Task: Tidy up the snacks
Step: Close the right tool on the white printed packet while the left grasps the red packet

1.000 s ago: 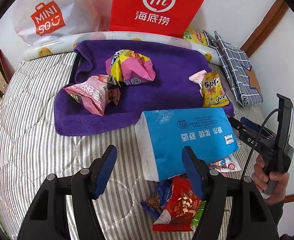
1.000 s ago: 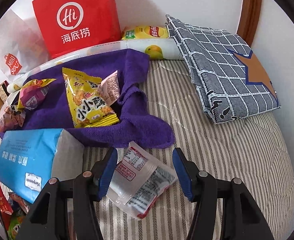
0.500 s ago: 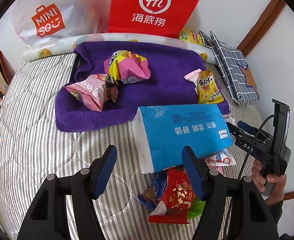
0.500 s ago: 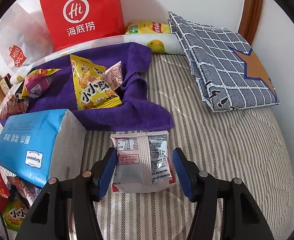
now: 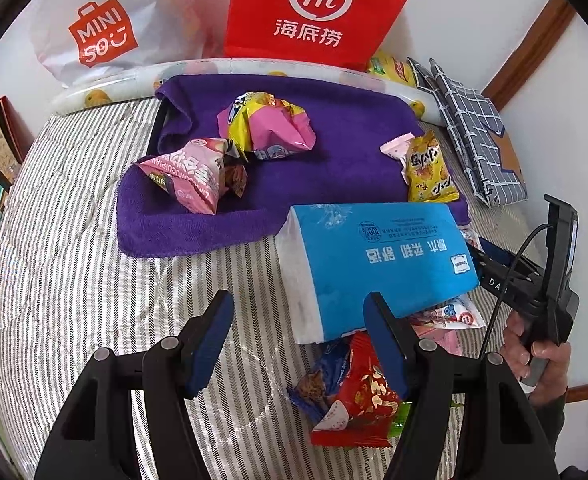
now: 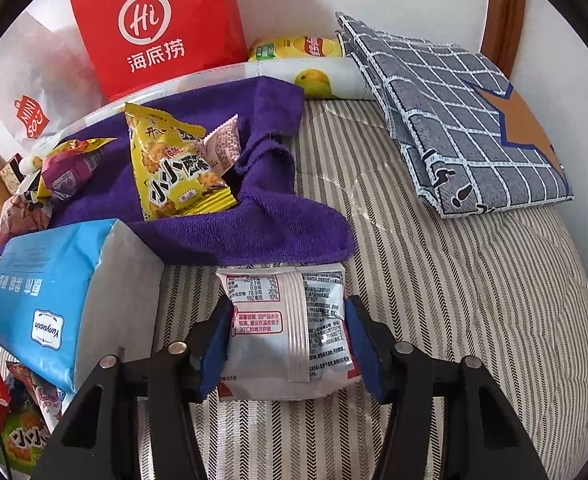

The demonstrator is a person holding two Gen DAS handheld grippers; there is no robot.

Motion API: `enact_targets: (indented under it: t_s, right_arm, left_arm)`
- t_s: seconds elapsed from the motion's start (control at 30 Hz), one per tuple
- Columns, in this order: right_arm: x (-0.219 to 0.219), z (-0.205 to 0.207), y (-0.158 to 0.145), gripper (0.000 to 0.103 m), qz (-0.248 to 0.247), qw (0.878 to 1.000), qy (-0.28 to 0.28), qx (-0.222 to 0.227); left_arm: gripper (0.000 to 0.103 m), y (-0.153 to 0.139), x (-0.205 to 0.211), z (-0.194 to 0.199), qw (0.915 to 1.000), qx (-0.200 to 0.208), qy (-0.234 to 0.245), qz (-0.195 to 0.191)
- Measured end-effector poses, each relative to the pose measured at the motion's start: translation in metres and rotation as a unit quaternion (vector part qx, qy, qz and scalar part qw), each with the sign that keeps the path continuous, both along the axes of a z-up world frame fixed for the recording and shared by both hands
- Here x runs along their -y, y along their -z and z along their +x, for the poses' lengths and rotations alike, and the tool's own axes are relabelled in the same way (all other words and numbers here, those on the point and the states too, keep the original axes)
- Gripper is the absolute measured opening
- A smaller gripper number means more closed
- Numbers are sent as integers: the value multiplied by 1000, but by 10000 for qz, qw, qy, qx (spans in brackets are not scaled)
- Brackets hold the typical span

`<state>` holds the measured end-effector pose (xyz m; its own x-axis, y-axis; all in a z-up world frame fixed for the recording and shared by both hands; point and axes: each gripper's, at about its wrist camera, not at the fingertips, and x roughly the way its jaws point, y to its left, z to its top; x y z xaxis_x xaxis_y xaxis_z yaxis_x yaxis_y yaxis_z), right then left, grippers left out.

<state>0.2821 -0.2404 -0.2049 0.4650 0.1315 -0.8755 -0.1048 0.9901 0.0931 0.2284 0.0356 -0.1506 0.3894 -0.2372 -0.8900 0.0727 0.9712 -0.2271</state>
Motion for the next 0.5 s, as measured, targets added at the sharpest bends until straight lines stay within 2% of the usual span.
enact_targets:
  t_s: [0.2,0.37,0.5]
  right_arm:
    - [6,-13,-12,51,70,9999,18,97]
    - [12,-28,-28,51,25,9996,37,261]
    - [19,-41,-37,51,65,9993,129,339]
  left_arm:
    - [67,-5,8,-9,9995,64,206,-224]
    - [71,-5,22,-18,9988,78,441,-219]
    - [71,3,32,-29,9983,0,578,-43]
